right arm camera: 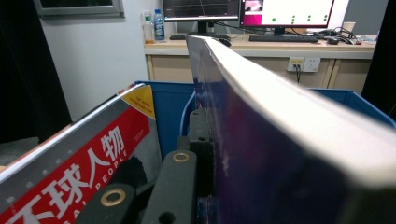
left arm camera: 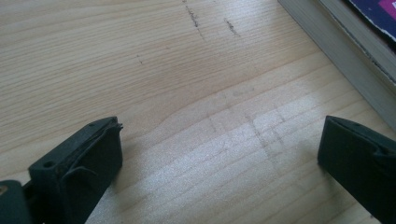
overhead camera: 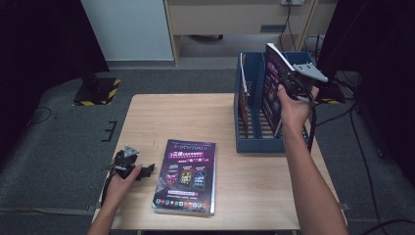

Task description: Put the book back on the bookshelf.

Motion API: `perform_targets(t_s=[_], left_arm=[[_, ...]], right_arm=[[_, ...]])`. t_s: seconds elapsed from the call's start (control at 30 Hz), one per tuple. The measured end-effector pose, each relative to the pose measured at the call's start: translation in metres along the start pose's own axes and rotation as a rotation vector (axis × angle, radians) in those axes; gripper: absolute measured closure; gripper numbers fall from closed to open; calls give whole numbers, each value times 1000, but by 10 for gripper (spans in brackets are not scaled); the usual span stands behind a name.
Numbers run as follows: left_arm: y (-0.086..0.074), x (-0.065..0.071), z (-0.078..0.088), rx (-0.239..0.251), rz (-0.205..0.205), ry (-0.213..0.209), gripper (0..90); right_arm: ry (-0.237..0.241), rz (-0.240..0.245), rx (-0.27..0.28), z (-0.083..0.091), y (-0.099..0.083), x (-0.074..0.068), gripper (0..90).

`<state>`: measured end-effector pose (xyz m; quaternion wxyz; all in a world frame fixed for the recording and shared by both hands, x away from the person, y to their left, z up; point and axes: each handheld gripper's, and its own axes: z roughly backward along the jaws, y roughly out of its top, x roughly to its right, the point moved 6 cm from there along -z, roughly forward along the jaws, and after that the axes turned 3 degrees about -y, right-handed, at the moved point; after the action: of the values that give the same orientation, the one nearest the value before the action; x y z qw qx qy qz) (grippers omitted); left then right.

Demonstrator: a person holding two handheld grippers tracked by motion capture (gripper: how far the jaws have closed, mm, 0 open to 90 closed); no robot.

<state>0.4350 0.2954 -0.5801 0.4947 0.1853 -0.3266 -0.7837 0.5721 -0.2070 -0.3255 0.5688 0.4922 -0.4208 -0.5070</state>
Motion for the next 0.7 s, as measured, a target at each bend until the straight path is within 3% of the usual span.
perform_targets(t_s=[0.57,0.7], left_arm=[[0,0,0,0,-1,0,0],[0,0,0,0,-1,0,0]], right_arm=[[-23,10,6,-14,-22,-8,826],[-26,23,14,-14,-31,-16,826]])
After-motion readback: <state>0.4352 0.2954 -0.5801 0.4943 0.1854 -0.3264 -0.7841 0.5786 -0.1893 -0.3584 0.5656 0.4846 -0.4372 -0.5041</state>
